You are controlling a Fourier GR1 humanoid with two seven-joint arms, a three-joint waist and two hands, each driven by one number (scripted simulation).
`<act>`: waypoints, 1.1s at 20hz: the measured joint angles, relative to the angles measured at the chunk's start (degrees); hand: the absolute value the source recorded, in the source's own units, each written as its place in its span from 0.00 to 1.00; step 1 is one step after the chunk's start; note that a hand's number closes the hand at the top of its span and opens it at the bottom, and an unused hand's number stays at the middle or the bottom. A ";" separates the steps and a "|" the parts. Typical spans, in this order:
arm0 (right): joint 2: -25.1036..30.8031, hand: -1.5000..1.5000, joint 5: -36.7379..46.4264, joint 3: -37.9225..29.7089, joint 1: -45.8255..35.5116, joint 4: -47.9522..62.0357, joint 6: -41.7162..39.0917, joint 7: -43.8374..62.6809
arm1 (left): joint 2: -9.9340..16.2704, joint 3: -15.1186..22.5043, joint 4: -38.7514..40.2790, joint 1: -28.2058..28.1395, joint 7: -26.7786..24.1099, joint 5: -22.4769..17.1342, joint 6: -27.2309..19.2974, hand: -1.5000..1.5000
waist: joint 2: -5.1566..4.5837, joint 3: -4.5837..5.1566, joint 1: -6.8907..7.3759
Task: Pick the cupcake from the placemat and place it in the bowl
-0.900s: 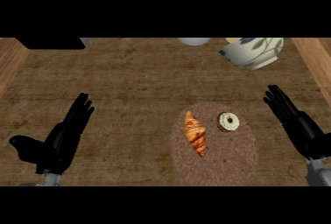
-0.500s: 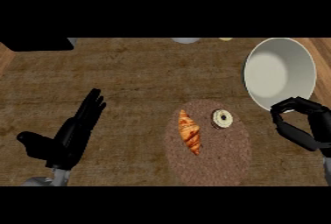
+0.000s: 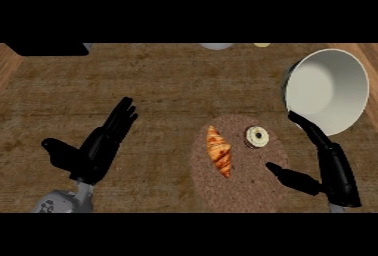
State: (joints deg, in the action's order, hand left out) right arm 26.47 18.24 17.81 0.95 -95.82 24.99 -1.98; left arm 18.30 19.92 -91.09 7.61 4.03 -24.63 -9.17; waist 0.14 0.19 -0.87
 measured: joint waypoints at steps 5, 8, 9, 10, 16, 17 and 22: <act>5.19 0.00 13.35 3.08 -1.91 -3.73 -3.84 17.77 | -0.96 0.46 1.54 0.41 -0.24 0.35 0.38 0.50 | 0.11 0.22 0.11; 5.71 0.00 18.45 5.14 -4.93 -6.62 -10.14 30.46 | -1.36 0.60 2.00 0.60 -0.57 0.71 0.53 0.50 | 0.11 0.23 0.56; 5.67 0.00 19.12 5.84 -6.18 -7.68 -13.07 34.51 | -1.24 0.49 1.99 0.68 -0.51 0.66 0.77 0.50 | 0.11 0.23 0.76; 5.38 0.00 19.78 6.64 -7.29 -8.52 -15.82 38.38 | -1.25 0.46 1.44 0.92 0.07 0.50 0.77 0.50 | 0.12 0.21 0.93; -0.77 0.00 18.39 9.04 -17.53 -8.68 -30.78 57.24 | -1.83 -0.03 2.04 1.47 0.31 0.52 1.78 0.50 | -0.08 0.03 1.58; -2.12 0.00 17.89 9.07 -19.22 -7.62 -32.43 58.98 | -2.28 0.12 2.44 1.65 0.05 0.87 1.78 0.50 | -0.12 0.00 1.59; -6.15 0.00 16.98 7.46 -23.70 -2.04 -35.99 62.39 | -2.88 -0.63 3.66 1.51 -0.84 1.75 2.45 0.50 | -0.17 -0.09 1.41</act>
State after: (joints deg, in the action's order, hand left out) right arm 20.33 35.22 25.26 -22.75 -97.86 -11.00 60.40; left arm 15.42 19.29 -87.43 9.12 3.19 -22.88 -6.72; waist -0.04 0.09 0.54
